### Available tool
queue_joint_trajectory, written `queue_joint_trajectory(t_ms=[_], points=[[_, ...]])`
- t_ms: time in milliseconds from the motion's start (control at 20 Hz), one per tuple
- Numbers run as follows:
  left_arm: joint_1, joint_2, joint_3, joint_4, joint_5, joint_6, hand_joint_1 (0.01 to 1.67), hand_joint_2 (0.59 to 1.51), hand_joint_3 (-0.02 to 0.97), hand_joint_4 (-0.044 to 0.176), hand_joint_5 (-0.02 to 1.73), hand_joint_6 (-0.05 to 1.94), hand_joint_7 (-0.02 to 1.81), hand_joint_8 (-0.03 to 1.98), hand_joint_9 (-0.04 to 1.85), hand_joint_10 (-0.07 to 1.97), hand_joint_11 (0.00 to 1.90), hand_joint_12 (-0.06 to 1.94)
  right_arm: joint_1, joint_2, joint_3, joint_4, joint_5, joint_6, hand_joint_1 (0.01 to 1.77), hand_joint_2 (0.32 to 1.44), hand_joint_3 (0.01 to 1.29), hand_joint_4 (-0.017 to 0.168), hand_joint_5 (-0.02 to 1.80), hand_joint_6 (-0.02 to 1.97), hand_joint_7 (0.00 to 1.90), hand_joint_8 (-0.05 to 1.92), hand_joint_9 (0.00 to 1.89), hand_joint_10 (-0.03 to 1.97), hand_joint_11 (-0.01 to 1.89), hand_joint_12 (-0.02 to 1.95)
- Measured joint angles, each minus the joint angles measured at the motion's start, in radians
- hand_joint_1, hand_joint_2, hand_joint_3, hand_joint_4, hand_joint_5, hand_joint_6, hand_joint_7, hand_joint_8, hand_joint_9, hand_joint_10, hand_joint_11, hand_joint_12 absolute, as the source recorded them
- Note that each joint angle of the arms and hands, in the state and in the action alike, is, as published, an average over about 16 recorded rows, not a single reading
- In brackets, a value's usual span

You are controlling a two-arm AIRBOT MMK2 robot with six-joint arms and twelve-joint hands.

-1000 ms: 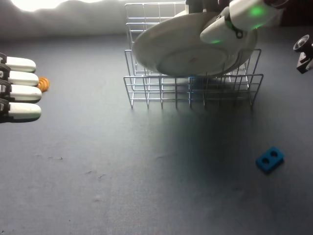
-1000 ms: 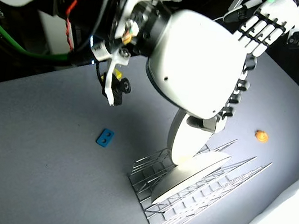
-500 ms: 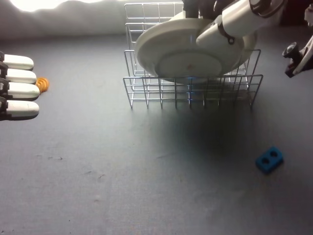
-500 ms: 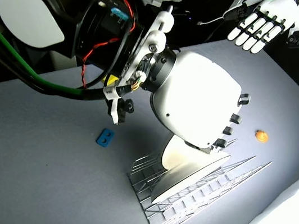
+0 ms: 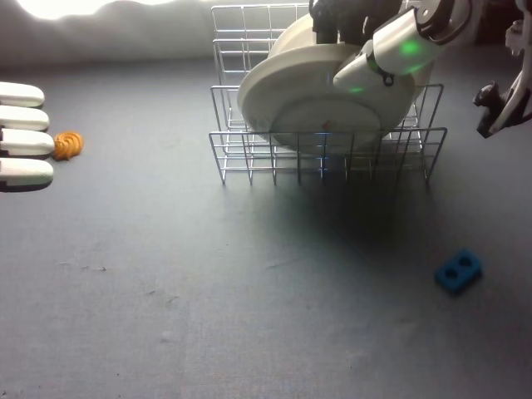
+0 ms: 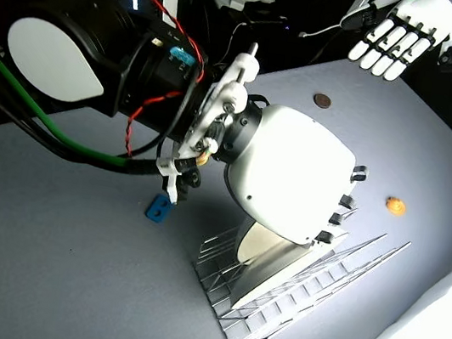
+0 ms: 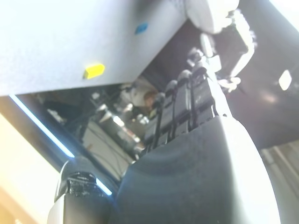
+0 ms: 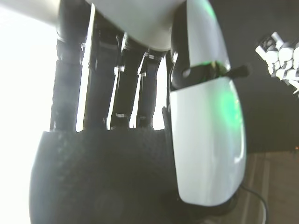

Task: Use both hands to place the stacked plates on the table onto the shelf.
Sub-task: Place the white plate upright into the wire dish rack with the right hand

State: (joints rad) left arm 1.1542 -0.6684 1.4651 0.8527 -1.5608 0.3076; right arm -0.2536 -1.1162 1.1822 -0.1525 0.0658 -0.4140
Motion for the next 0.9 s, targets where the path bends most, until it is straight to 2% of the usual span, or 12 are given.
queue_joint_trajectory(t_ms=[300,700,900], points=[[0.02,-0.012,0.036,-0.02,-0.011,-0.002,0.01,1.073,0.011,0.007,0.02,0.0,0.02,0.0,0.02,0.01,0.01,0.01,-0.019,-0.013,0.018,0.0,0.01,-0.001,1.23,0.98,0.01,-0.011,0.93,0.78,1.14,0.76,1.36,0.03,0.9,1.08],[0.035,-0.025,0.064,-0.037,-0.023,-0.003,0.01,1.074,0.011,0.007,0.02,0.0,0.02,0.0,0.02,0.01,0.02,0.01,-0.03,-0.02,0.023,0.0,0.023,-0.002,1.2,1.03,0.01,-0.007,0.86,0.45,1.01,0.4,1.14,0.01,0.7,1.11],[0.037,-0.027,0.067,-0.038,-0.025,-0.003,0.01,1.075,0.011,0.007,0.02,0.0,0.02,0.0,0.02,0.01,0.02,0.01,-0.021,-0.016,0.021,0.0,0.024,-0.003,1.17,1.05,0.01,-0.004,0.83,0.27,0.95,0.21,1.03,0.01,0.59,1.12]])
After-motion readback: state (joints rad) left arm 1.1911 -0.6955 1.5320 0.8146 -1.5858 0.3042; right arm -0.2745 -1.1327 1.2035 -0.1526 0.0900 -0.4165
